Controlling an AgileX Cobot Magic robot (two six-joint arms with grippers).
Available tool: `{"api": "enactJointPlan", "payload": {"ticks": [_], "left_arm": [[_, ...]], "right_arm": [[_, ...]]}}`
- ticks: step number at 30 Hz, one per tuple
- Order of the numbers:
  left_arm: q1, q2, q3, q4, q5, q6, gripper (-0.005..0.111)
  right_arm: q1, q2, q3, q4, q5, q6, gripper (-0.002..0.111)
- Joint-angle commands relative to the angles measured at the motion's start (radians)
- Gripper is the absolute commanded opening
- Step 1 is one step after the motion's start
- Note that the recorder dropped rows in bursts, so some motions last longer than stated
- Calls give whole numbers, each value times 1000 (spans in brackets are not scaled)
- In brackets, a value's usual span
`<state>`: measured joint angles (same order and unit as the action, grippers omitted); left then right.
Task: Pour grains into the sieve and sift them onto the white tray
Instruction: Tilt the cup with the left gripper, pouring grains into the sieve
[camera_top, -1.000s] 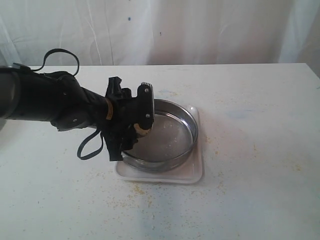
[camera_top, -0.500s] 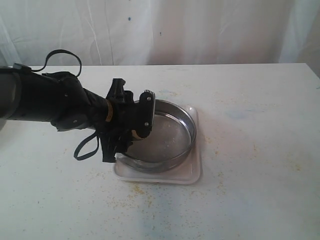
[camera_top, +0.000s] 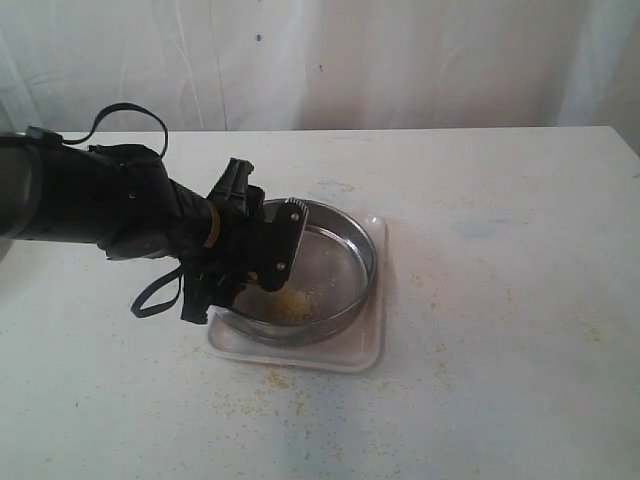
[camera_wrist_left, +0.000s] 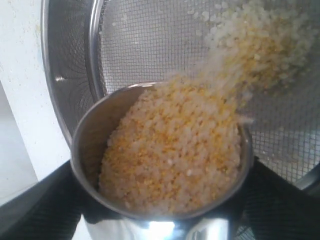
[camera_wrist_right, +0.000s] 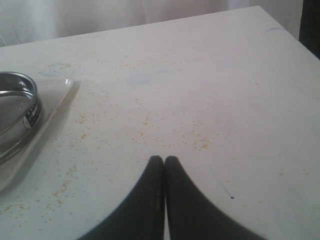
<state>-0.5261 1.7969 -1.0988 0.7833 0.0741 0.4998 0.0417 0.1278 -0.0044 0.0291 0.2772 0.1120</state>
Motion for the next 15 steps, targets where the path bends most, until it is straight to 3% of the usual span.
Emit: {"api": "enactJointPlan", "payload": {"ticks": [1,15], "left_arm": [[-5,-11,-8,51,27,-2,0],[-5,-11,-8,219,29,-2,0]], "right_arm": [[-3,4,4,3,-2,-2,0],[-3,4,4,3,-2,-2,0]]}}
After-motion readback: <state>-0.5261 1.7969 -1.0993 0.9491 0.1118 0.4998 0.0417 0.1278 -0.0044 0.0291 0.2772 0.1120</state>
